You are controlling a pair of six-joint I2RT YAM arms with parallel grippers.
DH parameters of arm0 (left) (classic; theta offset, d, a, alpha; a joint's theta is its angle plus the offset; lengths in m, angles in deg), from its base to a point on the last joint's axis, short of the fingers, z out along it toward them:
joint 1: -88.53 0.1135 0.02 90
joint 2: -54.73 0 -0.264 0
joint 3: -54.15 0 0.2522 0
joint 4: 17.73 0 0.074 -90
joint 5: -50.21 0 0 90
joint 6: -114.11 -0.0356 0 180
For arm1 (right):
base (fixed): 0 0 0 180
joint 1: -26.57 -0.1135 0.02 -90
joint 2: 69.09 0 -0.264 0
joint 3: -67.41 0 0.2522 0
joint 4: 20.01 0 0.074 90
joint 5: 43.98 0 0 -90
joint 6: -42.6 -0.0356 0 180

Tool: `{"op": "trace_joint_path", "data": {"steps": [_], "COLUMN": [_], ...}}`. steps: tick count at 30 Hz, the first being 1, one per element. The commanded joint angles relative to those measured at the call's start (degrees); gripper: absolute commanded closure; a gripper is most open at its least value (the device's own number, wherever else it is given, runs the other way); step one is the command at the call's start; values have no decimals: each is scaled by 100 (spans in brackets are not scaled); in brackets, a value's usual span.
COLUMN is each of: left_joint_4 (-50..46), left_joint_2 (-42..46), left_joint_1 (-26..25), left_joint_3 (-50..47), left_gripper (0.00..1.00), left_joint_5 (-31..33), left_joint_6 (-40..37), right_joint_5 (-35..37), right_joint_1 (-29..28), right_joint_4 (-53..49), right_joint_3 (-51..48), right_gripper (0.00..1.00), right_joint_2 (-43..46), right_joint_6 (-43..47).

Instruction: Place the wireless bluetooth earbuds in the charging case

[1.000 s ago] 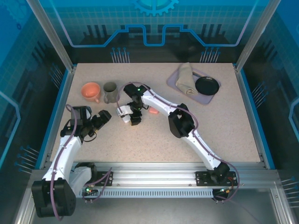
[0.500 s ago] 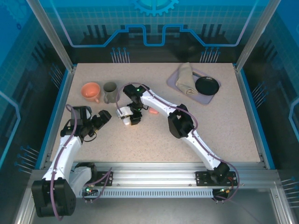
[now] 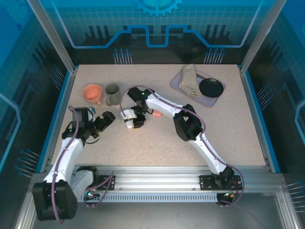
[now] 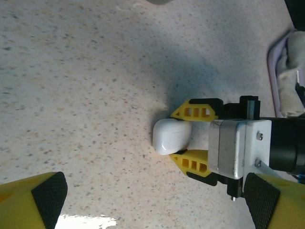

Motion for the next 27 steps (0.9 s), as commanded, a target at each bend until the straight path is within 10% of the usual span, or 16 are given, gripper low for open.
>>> {"op": "trace_joint_path", "data": {"steps": [1, 17, 27], "left_joint_4": [348, 2757, 2639], "left_joint_2": [-178, -474, -858], "left_joint_1": [47, -178, -1287], "left_joint_3": [-3, -302, 325], "left_gripper": [1, 1, 1], "left_joint_5": [-796, -2935, -2673], "left_joint_6": [-207, 748, 503], "right_joint_5": [-333, -821, -1159], "right_joint_1": [146, 639, 748], "right_joint_4": [441, 2829, 3677], "right_joint_3": [-465, -4019, -4961], "right_gripper": [53, 53, 53], "right_joint_2": [645, 3468, 4476], "right_joint_6": [-223, -1152, -1777]}}
